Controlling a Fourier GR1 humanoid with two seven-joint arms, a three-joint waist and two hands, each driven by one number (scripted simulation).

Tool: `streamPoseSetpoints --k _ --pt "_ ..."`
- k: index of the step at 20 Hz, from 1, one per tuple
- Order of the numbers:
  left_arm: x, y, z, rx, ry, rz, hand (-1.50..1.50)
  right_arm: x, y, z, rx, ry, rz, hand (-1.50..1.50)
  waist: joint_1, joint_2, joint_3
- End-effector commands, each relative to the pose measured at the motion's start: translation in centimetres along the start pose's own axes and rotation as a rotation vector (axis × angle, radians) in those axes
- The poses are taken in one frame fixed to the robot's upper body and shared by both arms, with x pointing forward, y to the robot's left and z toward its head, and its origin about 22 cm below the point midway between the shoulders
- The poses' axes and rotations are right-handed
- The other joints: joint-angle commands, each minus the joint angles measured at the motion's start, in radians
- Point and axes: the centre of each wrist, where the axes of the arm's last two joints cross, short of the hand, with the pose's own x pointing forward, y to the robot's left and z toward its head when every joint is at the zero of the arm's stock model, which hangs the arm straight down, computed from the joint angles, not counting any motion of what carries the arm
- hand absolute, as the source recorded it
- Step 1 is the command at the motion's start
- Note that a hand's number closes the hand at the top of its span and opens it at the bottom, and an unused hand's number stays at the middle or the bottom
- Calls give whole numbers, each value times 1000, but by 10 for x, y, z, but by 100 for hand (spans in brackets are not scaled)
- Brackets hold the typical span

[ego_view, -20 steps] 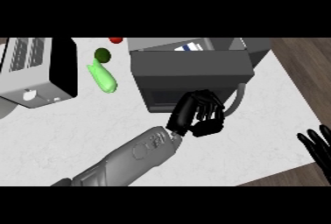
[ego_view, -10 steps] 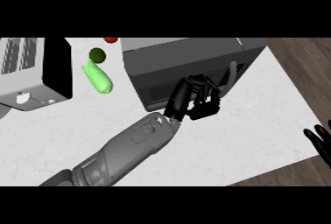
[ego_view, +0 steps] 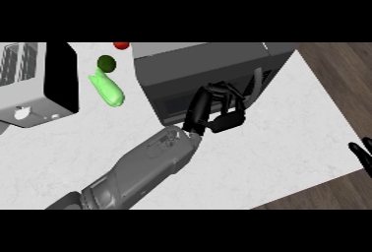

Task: Pick up the milk, place it into the microwave and close the microwave

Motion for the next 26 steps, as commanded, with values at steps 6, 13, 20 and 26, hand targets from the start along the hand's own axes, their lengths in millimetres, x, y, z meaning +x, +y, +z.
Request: streamPoseSetpoints --k 6,13,20,26 --pt "2 17 -20 131 -20 -2 150 6 3 -7 56 -5 -27 -150 -1 19 -1" --pt "-3 16 -16 138 -47 8 150 15 4 -17 120 -39 -31 -150 -7 27 -1" --pt "-3 17 -17 173 -67 17 150 17 8 -16 159 -15 -47 -150 -27 28 -1" --pt "-5 17 -17 174 -91 10 150 20 8 -17 166 -21 -54 -150 -35 34 1"
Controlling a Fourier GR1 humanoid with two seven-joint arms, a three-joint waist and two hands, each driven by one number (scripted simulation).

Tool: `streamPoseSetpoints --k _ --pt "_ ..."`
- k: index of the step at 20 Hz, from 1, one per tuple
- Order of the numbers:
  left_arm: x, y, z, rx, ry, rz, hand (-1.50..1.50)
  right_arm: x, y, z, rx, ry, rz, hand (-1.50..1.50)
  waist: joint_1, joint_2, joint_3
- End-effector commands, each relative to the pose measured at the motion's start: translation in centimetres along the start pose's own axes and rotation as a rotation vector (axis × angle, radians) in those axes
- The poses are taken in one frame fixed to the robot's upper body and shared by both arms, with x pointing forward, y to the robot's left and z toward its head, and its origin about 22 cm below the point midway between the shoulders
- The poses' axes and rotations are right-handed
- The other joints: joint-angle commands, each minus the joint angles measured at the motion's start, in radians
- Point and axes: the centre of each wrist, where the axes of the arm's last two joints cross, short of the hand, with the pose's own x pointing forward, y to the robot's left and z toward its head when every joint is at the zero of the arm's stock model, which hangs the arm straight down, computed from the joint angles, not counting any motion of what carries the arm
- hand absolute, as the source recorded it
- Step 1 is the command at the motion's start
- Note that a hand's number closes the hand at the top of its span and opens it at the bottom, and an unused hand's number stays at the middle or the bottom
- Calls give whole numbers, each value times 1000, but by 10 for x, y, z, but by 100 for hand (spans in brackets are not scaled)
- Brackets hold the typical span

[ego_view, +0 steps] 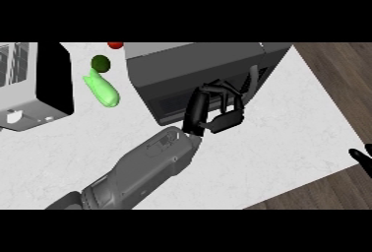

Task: Pick up the milk, place it into the microwave and close the microwave

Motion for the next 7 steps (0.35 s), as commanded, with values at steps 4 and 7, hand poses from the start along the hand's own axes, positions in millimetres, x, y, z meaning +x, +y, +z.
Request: streamPoseSetpoints --k 4,7 --pt "0 15 -22 98 25 -27 150 4 1 -4 29 -2 -7 -150 -6 17 -1" --pt "0 15 -22 106 7 -38 150 3 2 -3 31 1 -20 -150 -12 18 0"
